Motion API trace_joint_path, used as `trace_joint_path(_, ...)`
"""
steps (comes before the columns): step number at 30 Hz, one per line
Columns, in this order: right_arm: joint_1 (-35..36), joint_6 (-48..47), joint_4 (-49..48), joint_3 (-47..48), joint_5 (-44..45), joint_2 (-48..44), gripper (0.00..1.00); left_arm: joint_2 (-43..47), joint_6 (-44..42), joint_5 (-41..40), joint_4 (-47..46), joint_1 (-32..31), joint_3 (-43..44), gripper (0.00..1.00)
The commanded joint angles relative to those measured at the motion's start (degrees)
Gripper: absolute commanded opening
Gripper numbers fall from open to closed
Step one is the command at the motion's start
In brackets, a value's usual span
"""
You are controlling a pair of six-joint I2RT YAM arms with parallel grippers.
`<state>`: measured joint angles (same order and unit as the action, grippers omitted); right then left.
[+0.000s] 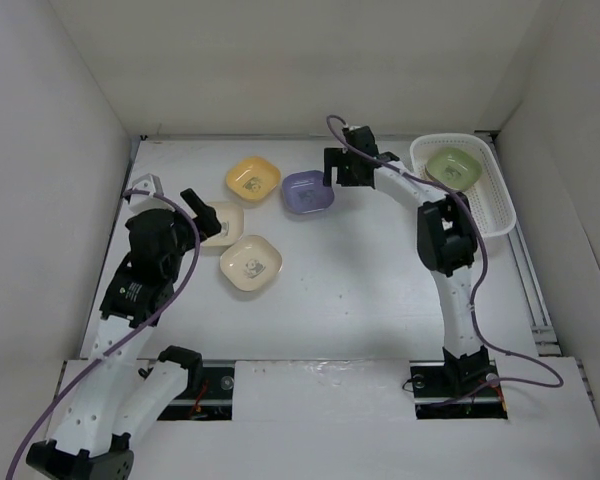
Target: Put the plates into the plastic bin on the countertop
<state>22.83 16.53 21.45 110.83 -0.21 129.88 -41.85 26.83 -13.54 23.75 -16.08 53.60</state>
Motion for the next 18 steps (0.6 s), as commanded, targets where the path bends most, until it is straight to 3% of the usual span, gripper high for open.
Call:
trace_joint_path(1,0.20,-1.42,2.71,4.75,0.91,0.63,0.92,-3.32,3.04,-8.92,3.40,-0.27,1.50,1.00)
trace_joint_path(6,0.20,-1.42,3.85,4.75,0.91,2.65,0.85,-6.32,4.37,-10.27,4.82,-0.27,2.03,1.00)
trace_joint_path(9,0.20,-1.42,4.65,4.14,0.91,3.27,0.67,-6.93,4.90,-10.28,4.82,-0.27,2.56,1.00)
trace_joint_path(10,0.20,-1.94,4.65,4.14,0.91,3.27,0.47,-6.93,4.90,-10.28,4.82,-0.27,2.56,1.00)
trace_joint_path(11,0.72,-1.94,4.65,3.61,0.91,3.27,0.37,-6.93,4.90,-10.28,4.82,-0.27,2.56,1.00)
trace_joint_path(13,0.73,-1.94,4.65,2.29,1.69,2.66,0.26,-6.93,4.90,-10.28,4.82,-0.27,2.56,1.00)
trace_joint_path(18,-0.42,-1.94,4.04,0.09,0.21,1.07,0.28,-6.93,4.38,-10.28,4.82,-0.27,2.56,1.00)
